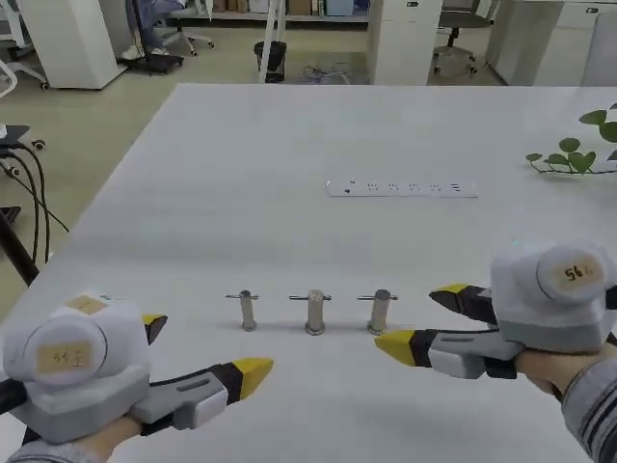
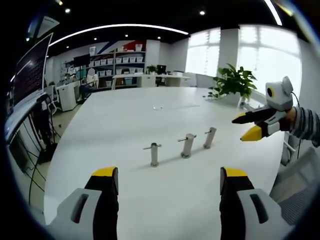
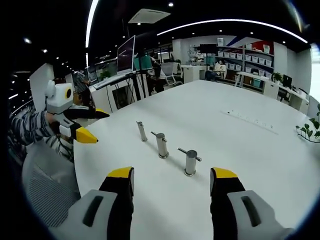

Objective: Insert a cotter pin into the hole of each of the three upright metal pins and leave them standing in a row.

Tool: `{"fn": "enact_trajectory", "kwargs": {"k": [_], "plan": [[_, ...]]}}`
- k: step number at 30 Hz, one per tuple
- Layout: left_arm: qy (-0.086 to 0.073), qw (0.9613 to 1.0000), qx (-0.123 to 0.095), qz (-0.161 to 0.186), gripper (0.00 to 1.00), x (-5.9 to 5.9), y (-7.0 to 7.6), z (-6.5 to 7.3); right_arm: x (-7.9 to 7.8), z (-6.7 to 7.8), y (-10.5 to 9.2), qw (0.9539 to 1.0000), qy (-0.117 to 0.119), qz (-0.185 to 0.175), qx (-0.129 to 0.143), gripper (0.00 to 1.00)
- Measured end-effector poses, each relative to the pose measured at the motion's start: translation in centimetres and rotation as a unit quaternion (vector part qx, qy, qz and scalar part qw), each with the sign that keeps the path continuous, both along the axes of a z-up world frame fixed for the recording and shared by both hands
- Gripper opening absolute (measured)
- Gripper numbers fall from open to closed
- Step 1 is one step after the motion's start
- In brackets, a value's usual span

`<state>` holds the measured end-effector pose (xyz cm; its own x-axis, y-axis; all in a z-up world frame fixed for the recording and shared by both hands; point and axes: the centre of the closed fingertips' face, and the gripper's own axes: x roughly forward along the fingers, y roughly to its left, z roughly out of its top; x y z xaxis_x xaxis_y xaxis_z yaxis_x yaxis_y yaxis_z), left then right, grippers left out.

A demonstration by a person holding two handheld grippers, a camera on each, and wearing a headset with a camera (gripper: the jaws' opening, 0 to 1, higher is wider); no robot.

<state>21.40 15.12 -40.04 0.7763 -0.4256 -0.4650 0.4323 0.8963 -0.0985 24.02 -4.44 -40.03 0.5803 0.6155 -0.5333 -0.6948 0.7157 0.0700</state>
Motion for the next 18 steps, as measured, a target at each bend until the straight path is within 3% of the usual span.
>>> {"fn": "enact_trajectory", "kwargs": {"k": [10, 18], "plan": [[-0.015, 0.9999, -0.003, 0.002, 0.88, -0.5, -0.3, 0.2, -1.5, -1.2, 0.0, 0.9998, -0.016, -0.01, -0.005, 0.68], [-0.011, 0.9998, 0.01, -0.009, 0.98, -0.9, -0.7, -0.2, -2.3, -1.3, 0.5, 0.9997, -0.019, -0.01, 0.011, 0.8]]}}
